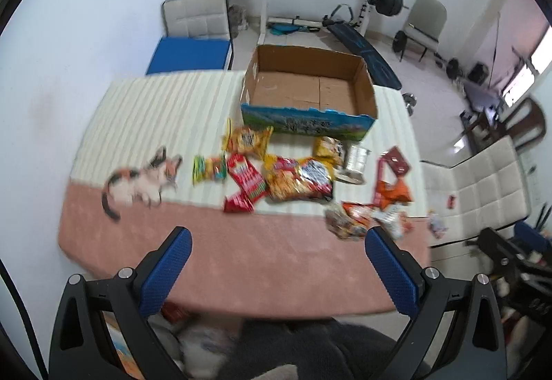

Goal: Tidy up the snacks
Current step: 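Grasp the Cheese Buldak noodle bag with the left tool while the right tool grasps the orange CUICUIJIAO bag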

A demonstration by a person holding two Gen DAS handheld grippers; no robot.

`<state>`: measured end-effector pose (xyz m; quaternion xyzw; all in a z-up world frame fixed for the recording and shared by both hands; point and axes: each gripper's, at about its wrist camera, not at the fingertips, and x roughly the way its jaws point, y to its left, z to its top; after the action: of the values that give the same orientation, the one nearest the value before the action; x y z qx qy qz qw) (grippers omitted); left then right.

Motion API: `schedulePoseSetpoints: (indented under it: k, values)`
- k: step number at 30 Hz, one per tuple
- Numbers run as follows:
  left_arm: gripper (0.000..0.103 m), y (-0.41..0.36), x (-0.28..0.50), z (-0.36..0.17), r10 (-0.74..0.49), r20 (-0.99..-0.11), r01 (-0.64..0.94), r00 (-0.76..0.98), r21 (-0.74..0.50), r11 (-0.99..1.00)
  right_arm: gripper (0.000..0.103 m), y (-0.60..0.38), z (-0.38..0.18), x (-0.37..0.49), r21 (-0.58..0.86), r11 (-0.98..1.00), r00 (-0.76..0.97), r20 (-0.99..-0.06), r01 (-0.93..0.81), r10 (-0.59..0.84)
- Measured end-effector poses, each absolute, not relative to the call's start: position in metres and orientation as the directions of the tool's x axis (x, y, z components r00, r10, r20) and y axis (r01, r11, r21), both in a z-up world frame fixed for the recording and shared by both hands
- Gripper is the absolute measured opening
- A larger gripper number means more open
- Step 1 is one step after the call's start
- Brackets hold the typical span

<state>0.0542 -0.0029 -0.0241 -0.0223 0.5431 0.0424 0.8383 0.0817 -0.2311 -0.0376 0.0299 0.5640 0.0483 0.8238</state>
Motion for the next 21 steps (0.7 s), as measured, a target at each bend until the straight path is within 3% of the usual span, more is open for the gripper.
schedulePoseSetpoints:
  k: [6, 11, 15, 21]
  values:
    - [0.103, -0.017, 0.111, -0.099, 0.133, -0.911, 0.127, 0.39, 0.196, 0.972, 0.103, -0.232, -0.141, 0.141, 0.07, 0.993, 0.193, -0.977, -0.092, 0.086]
    - [0.102, -0.042, 0.144, -0.161, 0.187, -0.914, 0.345, 0.361, 0.317, 0.883, 0.103, -0.24, -0.229, 0.176, 0.136, 0.989, 0.04, -0.99, -0.052, 0.138]
    - [0.102, -0.065, 0.163, -0.208, 0.179, -0.931, 0.521, 0.317, 0.329, 0.788, 0.103, -0.238, -0.286, 0.19, 0.194, 0.981, -0.05, -0.98, 0.0, 0.194]
    - [0.102, -0.078, 0.192, -0.261, 0.179, -0.944, 0.681, 0.277, 0.325, 0.656, 0.101, -0.233, -0.365, 0.199, 0.133, 0.985, -0.151, -0.977, 0.114, 0.15]
